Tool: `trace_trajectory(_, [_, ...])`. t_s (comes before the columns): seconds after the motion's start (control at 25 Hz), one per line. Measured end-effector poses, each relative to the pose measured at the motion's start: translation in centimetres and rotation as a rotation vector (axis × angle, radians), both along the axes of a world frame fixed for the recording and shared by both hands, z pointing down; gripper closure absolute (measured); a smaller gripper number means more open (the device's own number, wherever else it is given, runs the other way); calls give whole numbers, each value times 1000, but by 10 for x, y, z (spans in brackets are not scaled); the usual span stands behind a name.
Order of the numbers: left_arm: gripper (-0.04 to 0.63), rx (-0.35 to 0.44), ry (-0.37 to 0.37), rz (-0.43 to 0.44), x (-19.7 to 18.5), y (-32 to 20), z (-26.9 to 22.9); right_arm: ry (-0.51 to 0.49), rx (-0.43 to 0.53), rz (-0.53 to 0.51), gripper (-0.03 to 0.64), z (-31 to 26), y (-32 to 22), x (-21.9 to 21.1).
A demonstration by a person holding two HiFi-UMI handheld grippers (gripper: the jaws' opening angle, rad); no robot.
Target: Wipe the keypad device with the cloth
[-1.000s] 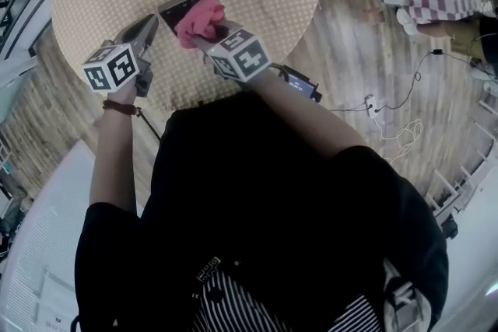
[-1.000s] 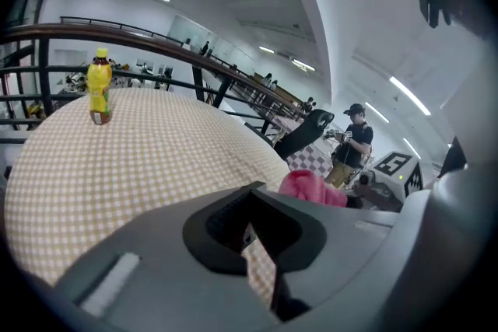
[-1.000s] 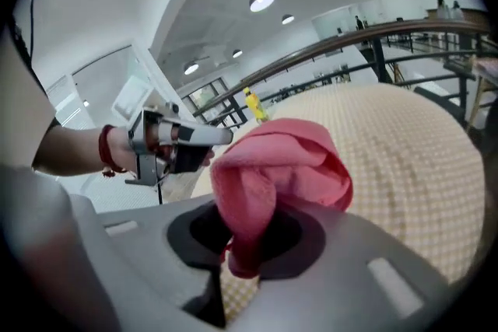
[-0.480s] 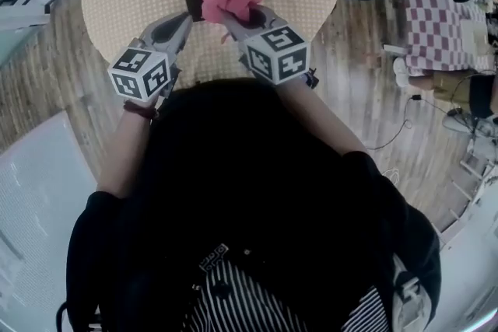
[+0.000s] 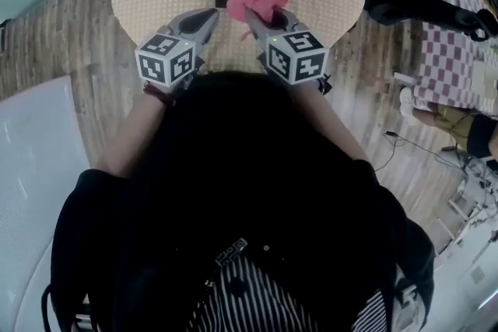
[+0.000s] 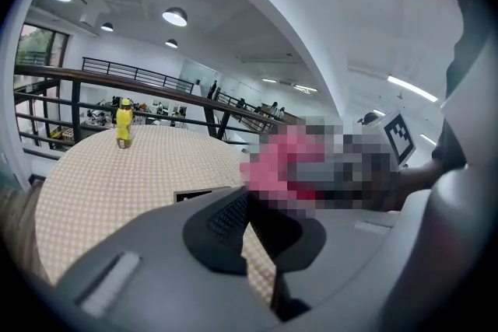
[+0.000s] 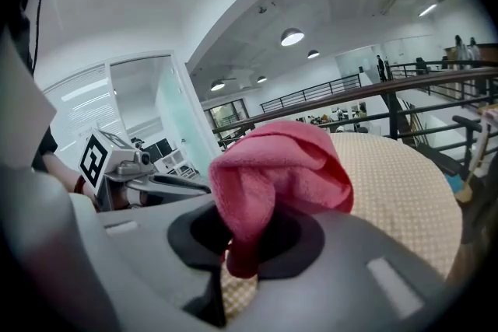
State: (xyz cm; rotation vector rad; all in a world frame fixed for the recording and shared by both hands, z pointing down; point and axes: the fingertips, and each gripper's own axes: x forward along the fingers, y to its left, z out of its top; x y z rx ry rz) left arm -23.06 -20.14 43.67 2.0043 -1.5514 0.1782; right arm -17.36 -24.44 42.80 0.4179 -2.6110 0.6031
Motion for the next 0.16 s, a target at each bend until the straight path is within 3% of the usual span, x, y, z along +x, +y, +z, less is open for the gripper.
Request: trace_trajectory(0.16, [594,8,-5,-20,17,31,16,-5,8,-38,551,19,36,13])
